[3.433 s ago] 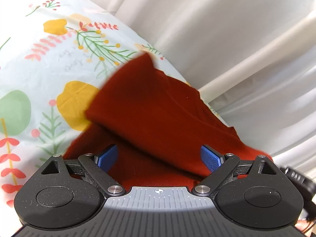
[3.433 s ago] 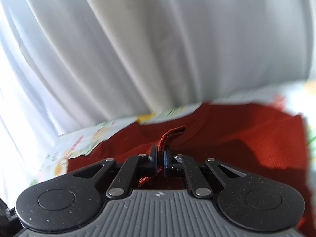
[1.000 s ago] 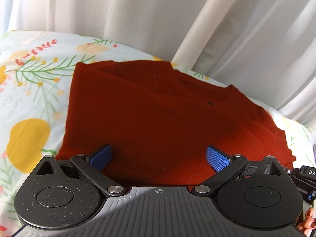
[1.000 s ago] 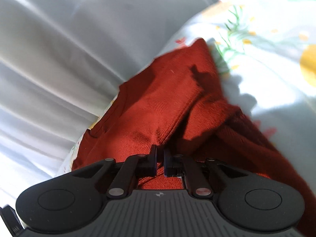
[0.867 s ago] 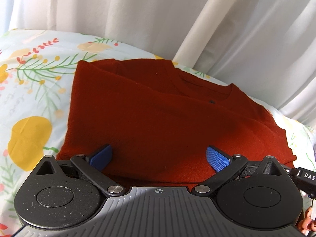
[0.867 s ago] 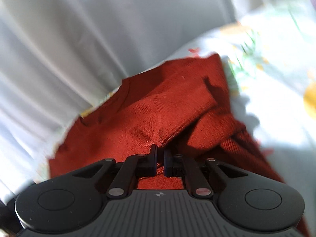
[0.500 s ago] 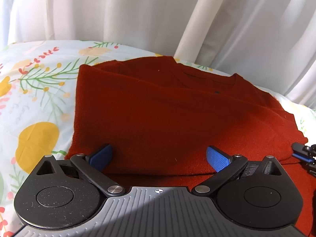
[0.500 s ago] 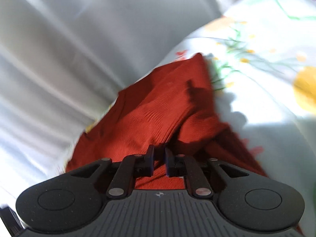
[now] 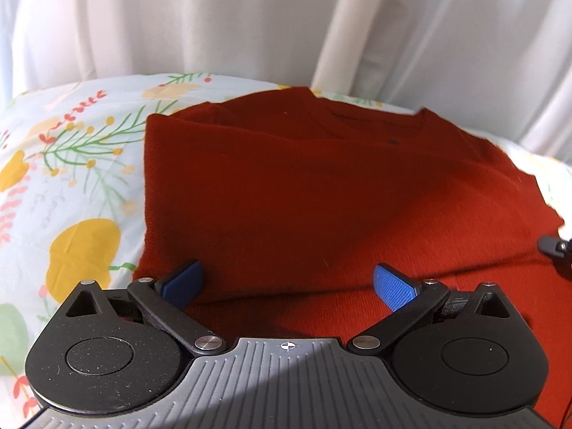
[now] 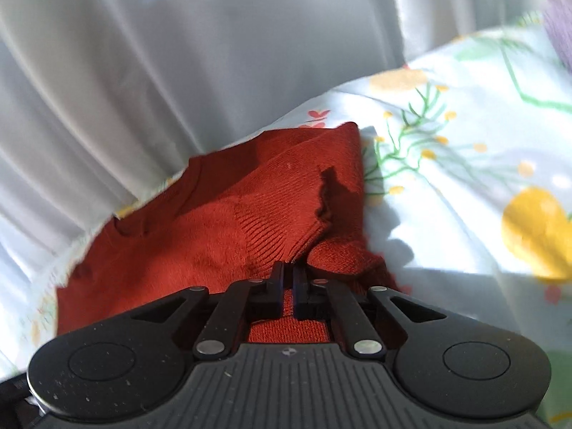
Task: Fold small clothes
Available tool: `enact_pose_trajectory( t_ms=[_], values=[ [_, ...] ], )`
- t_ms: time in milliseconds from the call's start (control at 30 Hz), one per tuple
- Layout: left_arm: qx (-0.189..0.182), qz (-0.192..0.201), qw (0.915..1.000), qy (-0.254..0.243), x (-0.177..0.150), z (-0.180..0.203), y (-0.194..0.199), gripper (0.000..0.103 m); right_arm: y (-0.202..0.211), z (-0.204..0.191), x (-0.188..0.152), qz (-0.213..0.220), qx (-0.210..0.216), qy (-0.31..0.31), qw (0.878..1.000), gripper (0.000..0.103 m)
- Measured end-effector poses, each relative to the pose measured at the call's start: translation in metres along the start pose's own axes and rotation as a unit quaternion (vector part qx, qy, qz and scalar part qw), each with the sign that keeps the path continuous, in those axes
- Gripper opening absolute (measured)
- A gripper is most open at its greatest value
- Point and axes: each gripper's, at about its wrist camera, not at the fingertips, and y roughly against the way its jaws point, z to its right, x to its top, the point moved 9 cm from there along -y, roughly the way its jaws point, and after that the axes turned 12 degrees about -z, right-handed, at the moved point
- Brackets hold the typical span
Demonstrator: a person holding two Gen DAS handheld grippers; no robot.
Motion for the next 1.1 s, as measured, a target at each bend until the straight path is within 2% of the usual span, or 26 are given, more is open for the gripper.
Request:
enact_pose_trajectory(
  t_ms=[100,133,167,233,300,400,533,633,733,833,867,1100],
  values=[
    [-0.001,-0.013,0.9999,-0.007,-0.015,0.0,0.01,0.103,0.007,-0.004,-0.006,-0.009,-0.029,0.041,0.999,0.003],
    [-0.008,-0.02,0.9998,0.003,-0.022,-0.002,0.014,0.103,0.011,-0.003,-0.011,-0.016,-0.025,0.046,0.999,0.007],
    [-0.015,-0.022,0.9995,0.018,-0.031,-0.005,0.021,0.103,0.015,0.0,-0.018,-0.033,-0.019,0.049,0.998,0.02],
    [-0.039,-0.011,0.998,0.049,-0.051,-0.01,0.044,0.103,0.029,0.006,-0.039,-0.056,0.005,0.065,0.996,0.023],
    [-0.061,-0.006,0.9961,0.063,-0.075,-0.011,0.067,0.103,0.052,0.013,-0.07,-0.085,0.022,0.107,0.99,0.023],
    [-0.054,-0.025,0.9962,0.063,-0.113,-0.014,0.093,0.103,0.098,0.035,-0.112,-0.102,0.022,0.139,0.985,0.031],
    [-0.038,-0.051,0.9941,0.089,-0.154,-0.029,0.112,0.103,0.142,0.065,-0.152,-0.116,0.008,0.116,0.987,0.034],
    [-0.033,-0.065,0.9903,0.119,-0.171,-0.043,0.118,0.103,0.15,0.073,-0.173,-0.126,0.033,0.087,0.988,0.034],
    [-0.024,-0.077,0.9865,0.143,-0.185,-0.056,0.125,0.103,0.15,0.076,-0.182,-0.126,0.048,0.077,0.988,0.034],
    [-0.02,-0.078,0.9853,0.151,-0.196,-0.064,0.131,0.103,0.152,0.079,-0.18,-0.127,0.043,0.079,0.988,0.033],
    [-0.021,-0.079,0.9847,0.154,-0.199,-0.066,0.132,0.102,0.152,0.081,-0.18,-0.13,0.041,0.08,0.987,0.033],
    [-0.06,-0.096,0.975,0.191,-0.22,-0.072,0.133,0.076,0.156,0.081,-0.189,-0.142,0.057,0.073,0.986,0.033]
  ],
)
